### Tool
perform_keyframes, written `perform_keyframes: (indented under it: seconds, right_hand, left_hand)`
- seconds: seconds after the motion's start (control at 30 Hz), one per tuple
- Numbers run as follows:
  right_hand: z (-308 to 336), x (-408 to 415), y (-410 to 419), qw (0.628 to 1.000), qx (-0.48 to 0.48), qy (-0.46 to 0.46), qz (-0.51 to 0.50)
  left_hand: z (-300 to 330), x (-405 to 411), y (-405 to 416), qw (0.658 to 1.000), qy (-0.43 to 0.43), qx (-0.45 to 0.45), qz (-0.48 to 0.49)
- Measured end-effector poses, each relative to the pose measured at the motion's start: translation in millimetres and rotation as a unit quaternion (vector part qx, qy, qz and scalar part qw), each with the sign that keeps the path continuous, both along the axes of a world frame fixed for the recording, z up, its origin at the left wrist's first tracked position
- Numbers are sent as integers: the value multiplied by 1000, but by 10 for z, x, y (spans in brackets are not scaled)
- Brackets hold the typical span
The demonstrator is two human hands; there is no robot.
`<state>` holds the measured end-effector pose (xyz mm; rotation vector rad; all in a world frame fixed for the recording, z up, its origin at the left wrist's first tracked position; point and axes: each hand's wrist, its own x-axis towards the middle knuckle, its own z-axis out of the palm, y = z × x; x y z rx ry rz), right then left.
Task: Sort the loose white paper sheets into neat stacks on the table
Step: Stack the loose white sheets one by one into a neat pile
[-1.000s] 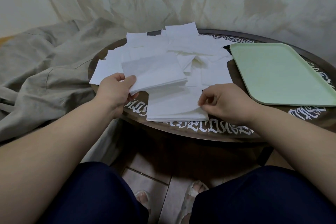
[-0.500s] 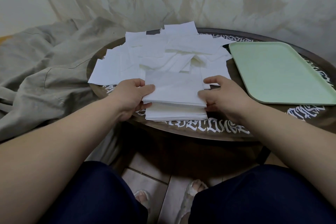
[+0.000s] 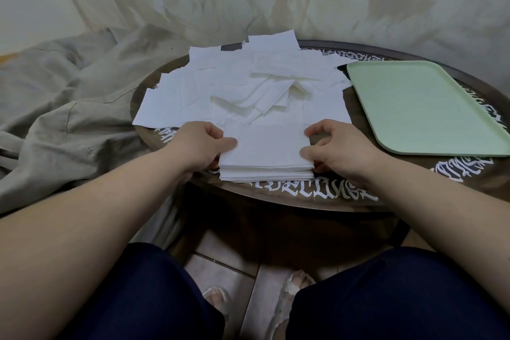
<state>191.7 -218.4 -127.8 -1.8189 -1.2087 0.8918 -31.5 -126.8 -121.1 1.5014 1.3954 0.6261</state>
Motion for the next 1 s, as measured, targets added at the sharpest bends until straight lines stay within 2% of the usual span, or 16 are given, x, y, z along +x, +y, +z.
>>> perform_keyframes:
  seconds: [0.37, 0.53, 0.57, 0.63, 0.73, 0.83, 0.9, 1.0]
  right_hand:
    - [35, -23, -20, 999, -3, -52, 16]
    - [36, -17, -22, 999, 0, -31, 14]
    - [34, -16, -19, 999, 0, -40, 14]
    - [46, -8, -22, 991, 11, -129, 20]
    - [105, -20, -46, 952, 85, -285, 71]
    - [146, -69, -70, 917, 123, -331, 184]
    - [127, -85, -62, 895, 108, -360, 240]
    - [122, -91, -47, 876, 88, -391, 267]
  left_hand:
    - [23, -12, -10, 999, 31, 17, -5]
    - [40, -19, -26, 1000, 28, 13, -3]
    - [42, -20, -31, 999, 38, 14, -4]
    - [48, -34, -32, 993, 104, 46, -21]
    - [133, -64, -36, 942, 238, 223, -78]
    - [246, -84, -92, 865, 256, 370, -222]
    - [234, -88, -133, 818, 283, 387, -317]
    - [161, -98, -137, 789, 339, 366, -358]
